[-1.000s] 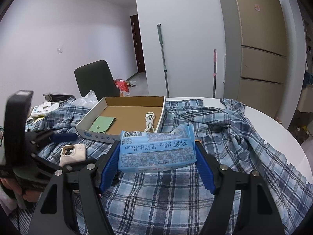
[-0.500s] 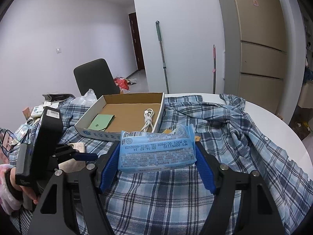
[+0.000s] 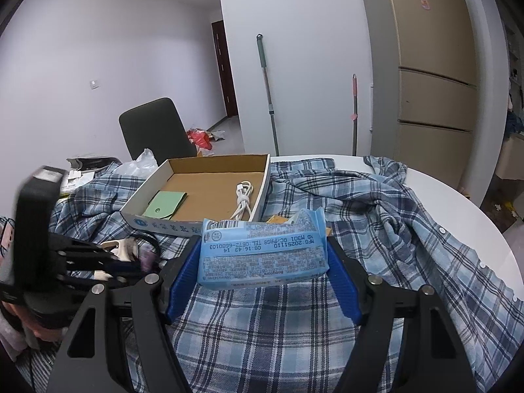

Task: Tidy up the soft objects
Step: 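Grasp the black cable with pink strap with the left gripper while the right gripper holds the packet, then lower the black cable and blue packet into the box and open both grippers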

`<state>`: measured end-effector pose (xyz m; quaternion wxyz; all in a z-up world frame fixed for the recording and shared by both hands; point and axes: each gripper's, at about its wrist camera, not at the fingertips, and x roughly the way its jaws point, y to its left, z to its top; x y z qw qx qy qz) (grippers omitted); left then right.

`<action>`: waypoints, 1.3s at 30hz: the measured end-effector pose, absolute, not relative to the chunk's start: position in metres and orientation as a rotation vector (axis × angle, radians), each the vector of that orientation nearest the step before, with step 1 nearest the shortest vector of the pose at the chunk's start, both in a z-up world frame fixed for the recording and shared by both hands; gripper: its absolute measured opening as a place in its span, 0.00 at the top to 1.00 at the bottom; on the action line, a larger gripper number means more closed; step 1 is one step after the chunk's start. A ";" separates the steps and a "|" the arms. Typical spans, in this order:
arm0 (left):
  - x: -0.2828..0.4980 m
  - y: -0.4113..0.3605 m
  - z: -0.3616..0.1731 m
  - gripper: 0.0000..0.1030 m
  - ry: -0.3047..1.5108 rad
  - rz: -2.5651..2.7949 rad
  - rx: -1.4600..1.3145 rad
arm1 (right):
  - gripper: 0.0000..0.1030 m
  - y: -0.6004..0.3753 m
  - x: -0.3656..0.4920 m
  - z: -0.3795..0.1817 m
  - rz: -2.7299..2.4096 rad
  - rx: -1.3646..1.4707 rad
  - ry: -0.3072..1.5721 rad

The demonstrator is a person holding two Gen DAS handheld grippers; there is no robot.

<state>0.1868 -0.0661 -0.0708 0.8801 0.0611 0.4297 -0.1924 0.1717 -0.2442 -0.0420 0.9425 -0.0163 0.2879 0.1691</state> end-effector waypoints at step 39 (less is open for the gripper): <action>0.302 0.028 -0.013 0.88 0.756 -0.070 -0.033 | 0.30 -0.136 0.305 -0.018 0.318 -0.049 0.642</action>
